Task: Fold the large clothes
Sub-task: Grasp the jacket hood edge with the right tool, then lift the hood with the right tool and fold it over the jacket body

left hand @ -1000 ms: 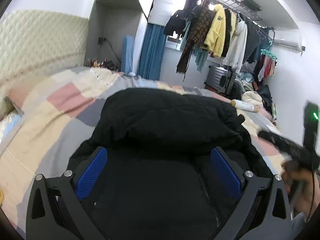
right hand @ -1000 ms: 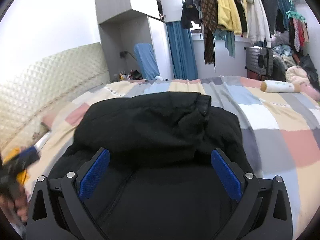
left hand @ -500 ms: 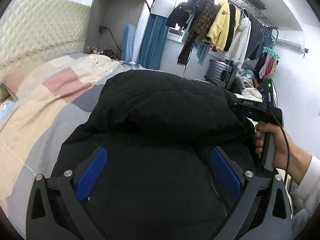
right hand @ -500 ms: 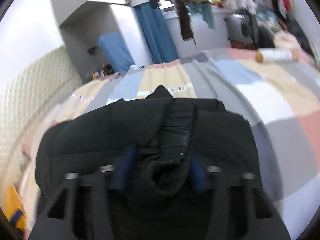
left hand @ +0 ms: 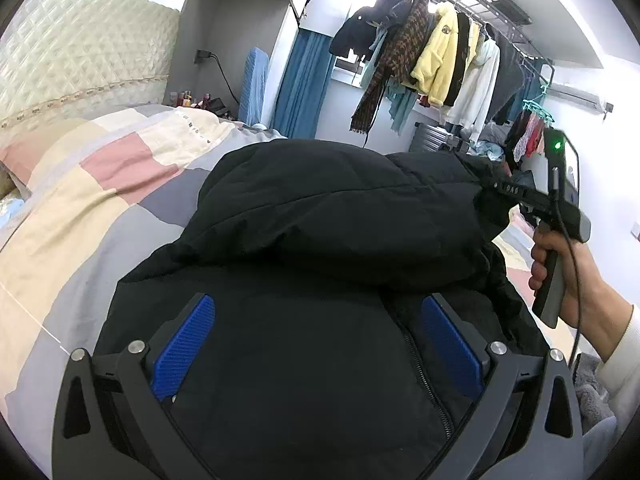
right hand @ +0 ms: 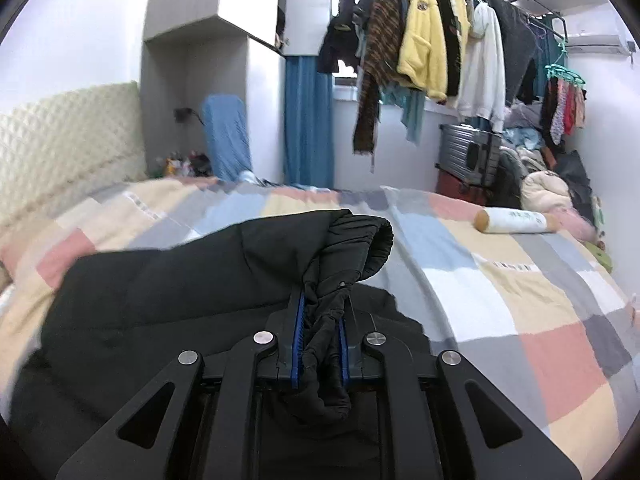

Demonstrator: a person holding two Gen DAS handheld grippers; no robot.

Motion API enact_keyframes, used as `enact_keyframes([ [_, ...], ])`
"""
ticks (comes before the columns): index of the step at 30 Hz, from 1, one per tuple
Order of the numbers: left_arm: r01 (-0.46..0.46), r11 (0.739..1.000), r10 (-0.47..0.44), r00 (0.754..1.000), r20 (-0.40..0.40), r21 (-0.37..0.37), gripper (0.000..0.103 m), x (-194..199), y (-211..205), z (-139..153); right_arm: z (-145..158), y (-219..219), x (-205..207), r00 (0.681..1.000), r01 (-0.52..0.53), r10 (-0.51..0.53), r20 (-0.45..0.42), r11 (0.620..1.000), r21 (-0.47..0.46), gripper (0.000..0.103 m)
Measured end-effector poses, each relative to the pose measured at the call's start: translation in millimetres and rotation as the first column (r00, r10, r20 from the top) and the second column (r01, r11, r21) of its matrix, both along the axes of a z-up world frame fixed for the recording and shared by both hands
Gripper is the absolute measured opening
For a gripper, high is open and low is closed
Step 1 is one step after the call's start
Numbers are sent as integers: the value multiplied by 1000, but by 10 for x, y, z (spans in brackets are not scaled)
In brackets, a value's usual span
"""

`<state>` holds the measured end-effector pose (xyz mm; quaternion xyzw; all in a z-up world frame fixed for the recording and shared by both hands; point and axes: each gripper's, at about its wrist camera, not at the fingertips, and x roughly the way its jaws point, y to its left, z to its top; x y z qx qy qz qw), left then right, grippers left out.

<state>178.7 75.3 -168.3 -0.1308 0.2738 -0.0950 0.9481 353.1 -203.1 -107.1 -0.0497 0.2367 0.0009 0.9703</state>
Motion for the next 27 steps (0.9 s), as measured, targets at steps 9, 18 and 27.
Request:
enact_keyframes([
  [9,-7,1000,7,1000,-17,13,103,76,41,-57,-596,-225,258,994,36,-39,-102,999,-26,10],
  [18,-35,999,35,999,-39,23,103,200,77,-118,-865,-269,450,976,31,-25,-216,999,21,12],
  [27,-46,998,49,998,-47,52,103,188,78,-93,-812,-262,254,973,-13,19,-228,1000,28,27],
])
